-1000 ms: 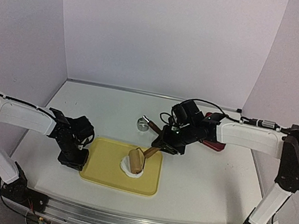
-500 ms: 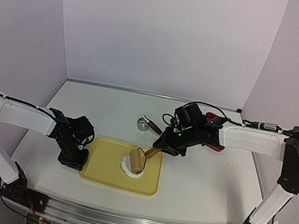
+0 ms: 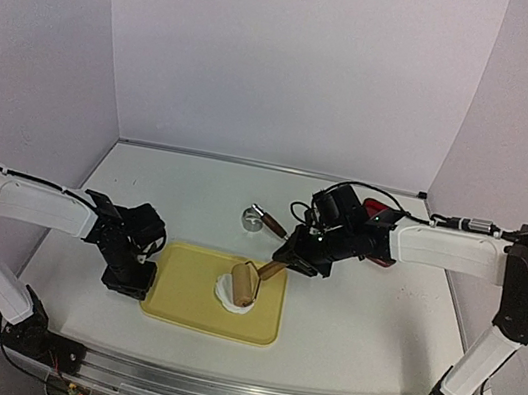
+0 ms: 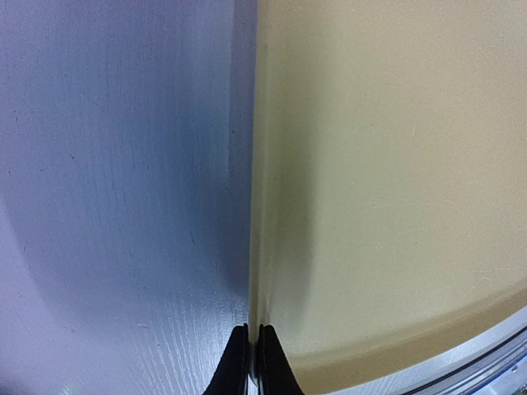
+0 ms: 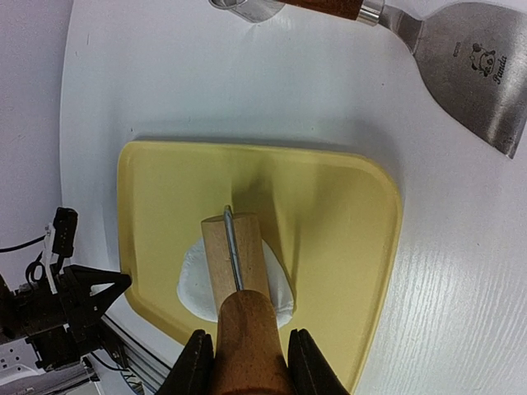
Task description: Roll out the dumpling wrappers from the dough
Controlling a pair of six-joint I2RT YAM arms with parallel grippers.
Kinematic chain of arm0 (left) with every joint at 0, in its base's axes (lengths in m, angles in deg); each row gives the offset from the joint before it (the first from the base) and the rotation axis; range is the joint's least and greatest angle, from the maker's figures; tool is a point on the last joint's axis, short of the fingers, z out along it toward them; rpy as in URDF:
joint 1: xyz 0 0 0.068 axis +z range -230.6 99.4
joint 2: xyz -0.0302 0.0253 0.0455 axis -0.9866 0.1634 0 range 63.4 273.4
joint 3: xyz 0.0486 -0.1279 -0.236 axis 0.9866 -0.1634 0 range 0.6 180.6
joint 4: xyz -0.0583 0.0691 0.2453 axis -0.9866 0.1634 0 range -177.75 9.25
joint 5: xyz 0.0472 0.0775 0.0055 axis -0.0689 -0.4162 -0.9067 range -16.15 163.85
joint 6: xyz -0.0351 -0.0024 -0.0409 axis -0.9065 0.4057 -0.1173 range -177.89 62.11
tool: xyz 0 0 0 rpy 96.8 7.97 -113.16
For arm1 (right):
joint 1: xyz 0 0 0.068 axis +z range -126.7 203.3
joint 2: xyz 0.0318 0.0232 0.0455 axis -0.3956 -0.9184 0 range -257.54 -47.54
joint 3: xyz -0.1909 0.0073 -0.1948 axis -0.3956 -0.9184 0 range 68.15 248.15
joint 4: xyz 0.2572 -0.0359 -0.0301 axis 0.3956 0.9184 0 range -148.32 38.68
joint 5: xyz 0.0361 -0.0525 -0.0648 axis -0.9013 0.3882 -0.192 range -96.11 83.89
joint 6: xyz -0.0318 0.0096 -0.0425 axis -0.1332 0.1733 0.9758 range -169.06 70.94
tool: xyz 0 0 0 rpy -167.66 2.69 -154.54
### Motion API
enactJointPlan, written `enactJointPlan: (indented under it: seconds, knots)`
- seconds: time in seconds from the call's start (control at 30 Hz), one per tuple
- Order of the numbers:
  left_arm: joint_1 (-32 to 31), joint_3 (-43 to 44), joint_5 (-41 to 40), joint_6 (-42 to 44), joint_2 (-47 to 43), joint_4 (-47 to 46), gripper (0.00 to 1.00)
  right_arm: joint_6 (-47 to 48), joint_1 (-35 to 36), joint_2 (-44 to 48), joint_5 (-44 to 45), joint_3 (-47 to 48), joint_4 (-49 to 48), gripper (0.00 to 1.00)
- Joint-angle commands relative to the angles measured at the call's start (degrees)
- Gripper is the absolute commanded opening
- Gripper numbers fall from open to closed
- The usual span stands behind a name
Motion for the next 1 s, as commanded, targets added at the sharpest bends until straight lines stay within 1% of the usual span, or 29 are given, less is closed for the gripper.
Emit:
enactJointPlan:
  seconds: [0.0, 0.97]
  knots:
    - [-0.20, 0.61, -2.15, -0.69, -2.92, -1.05, 0.00, 6.82, -0.93, -8.09, 20.42, -9.44, 35.58, 0.00]
    - [-0.19, -2.17, -1.91, -1.62, -6.14, -1.20, 0.00, 7.63, -0.93, -7.64, 22.27, -10.18, 37.58, 0.00]
